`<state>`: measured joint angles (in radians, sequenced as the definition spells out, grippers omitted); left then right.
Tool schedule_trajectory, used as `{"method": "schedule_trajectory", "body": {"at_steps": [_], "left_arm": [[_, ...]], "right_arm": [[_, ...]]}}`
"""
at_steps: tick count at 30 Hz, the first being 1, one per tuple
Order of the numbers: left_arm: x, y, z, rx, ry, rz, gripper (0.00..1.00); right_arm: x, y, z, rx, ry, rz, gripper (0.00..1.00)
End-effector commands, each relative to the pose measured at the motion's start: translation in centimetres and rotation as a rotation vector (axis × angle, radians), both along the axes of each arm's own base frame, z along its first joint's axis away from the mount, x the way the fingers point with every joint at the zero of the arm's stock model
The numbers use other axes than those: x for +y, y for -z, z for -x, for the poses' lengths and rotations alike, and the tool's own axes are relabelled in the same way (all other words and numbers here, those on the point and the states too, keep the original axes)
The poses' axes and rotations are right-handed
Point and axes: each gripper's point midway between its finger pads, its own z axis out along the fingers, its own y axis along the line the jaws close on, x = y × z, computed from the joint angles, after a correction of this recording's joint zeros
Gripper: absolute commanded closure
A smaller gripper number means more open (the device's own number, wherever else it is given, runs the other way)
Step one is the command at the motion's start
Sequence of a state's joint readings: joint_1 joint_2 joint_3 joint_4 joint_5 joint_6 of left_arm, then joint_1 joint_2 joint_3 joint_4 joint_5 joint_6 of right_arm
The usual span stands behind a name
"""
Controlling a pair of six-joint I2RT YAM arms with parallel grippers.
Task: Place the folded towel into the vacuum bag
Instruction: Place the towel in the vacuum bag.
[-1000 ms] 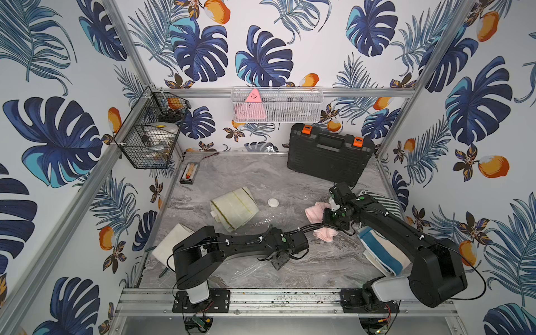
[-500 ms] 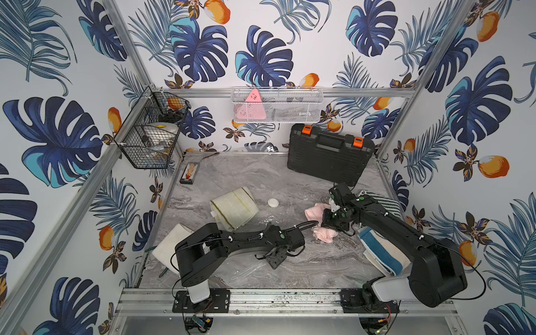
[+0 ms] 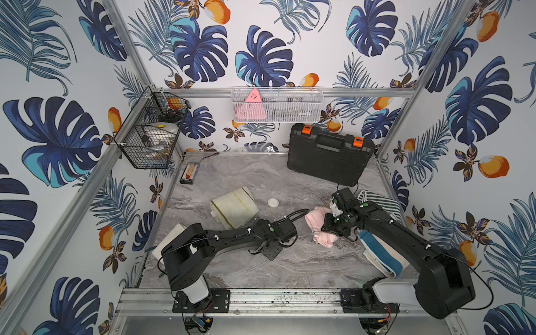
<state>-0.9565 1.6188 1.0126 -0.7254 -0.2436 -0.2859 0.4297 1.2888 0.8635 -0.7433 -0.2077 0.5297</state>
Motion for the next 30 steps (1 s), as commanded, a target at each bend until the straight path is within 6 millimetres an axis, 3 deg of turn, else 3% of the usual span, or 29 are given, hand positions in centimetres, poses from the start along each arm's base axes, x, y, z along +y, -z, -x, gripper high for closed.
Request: {"method": "schedule_trajectory", "body": {"at_steps": [1,4,7,10,14,17,19,22,24,26,30], "left_arm": [[-1.3,-2.6,-1.2,-0.077,-0.009,0.119,1.0],[-1.0,-5.7,-2.1,-0.162,-0.049,0.208,1.0],[-1.2,-8.1,-2.2,-0.207,-0.077,0.309,1.0],[-2.0,-9.9,-1.9,-0.228,-0.079,0.422,1.0],[-2.7,-10.7,-1.7,-0.229,-0.066,0.471,1.0],[-3.0,-11.1,-1.8,-0.238,-0.071,0.505,1.0],[-3.2,-11.5,-1.9,-0.246,-0.073,0.525,1.0],[-3.3,-11.8,-2.2,-0.26,-0.079,0.528,1.0],[-3.4,-11.9,-2.3,-0.262,-0.08,0.533,1.0],[-3.6,-12.0,-2.3,-0.261,-0.071,0.54,1.0],[-3.8,-11.6,-2.2,-0.255,-0.068,0.544,1.0]], "right_arm": [[3.6,-0.6,3.0,0.009,-0.066,-0.133,1.0],[6.9,-0.5,6.1,-0.022,-0.147,-0.165,1.0],[10.0,-0.3,7.6,-0.063,-0.214,-0.19,1.0],[12.7,-0.5,7.2,-0.129,-0.288,-0.157,1.0],[17.6,-1.0,5.8,-0.166,-0.337,-0.214,1.0],[21.3,0.3,6.1,-0.161,-0.383,-0.257,1.0],[21.8,2.4,6.1,-0.166,-0.4,-0.218,1.0],[19.5,6.7,5.8,-0.14,-0.383,-0.069,1.0],[18.3,7.7,5.5,-0.156,-0.391,0.007,1.0],[18.5,7.4,5.4,-0.182,-0.415,0.002,1.0],[21.2,4.5,4.5,-0.289,-0.47,-0.093,0.99]]}}
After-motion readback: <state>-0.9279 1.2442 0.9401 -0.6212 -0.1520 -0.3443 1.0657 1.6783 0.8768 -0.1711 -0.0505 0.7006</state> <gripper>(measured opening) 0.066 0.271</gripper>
